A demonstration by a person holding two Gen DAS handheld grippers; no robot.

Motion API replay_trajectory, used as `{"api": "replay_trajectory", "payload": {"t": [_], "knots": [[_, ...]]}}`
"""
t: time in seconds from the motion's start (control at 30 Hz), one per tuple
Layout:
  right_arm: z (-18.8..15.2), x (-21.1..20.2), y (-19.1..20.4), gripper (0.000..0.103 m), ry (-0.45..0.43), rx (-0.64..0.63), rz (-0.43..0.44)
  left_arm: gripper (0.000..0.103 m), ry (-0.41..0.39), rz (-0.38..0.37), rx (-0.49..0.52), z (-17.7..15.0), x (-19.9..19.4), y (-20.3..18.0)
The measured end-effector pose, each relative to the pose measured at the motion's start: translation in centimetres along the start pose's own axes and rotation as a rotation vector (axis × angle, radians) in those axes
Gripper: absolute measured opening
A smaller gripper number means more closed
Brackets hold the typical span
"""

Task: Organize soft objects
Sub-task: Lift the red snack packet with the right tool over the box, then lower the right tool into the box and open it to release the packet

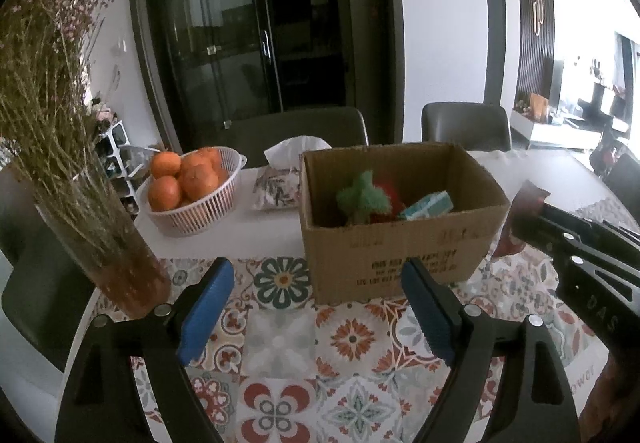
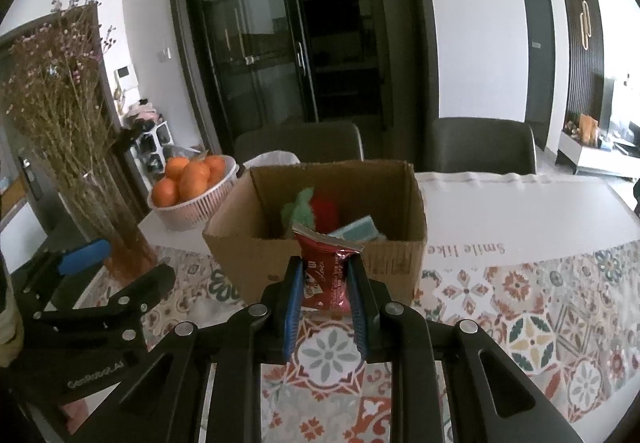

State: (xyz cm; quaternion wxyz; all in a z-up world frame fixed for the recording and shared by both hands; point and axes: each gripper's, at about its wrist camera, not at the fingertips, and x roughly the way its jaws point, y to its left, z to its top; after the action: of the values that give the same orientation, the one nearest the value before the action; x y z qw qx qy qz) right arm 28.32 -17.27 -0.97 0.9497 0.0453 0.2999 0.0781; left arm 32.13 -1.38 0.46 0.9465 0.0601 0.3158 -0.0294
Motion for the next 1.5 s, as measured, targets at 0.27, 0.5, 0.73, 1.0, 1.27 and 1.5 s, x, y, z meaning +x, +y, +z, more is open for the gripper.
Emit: {"api": "replay_trajectory", "payload": {"t": [0.27,0.5,0.73,1.0,1.27,1.5], "knots": [[2.0,1.5,-0.1,0.024,-0.02,-0.019,0.003,0.088,-0.018,0.013,-0.006,1.5,1.3,0.4],[3.5,3.2,-0.3,0.024,-0.031,-0.041,-0.001,0.088,-0.025,0.019,-0.017,2.5,2.7,0.8],[5.1,5.9,-1.1,0.024,-0.019,-0.049,-0.017,0.088,-0.031,0.026,-0.017,3.6,4.2,0.7],[6.1,8.8,-2.1,0.024,0.005,-0.065,-0.033,0.088,-0.025,0.025,-0.024,4.8,6.6,0.3],[6.4,11.2,-3.3,0.024,0.026,-0.061,-0.05,0.088,-0.012,0.033,-0.019,5.1,8.5,-0.4],[6.5,12.2,-3.7,0.042,0.047,-0.056,-0.056,0.088,-0.006,0.037,-0.021,5.2,9.1,-0.6]]}}
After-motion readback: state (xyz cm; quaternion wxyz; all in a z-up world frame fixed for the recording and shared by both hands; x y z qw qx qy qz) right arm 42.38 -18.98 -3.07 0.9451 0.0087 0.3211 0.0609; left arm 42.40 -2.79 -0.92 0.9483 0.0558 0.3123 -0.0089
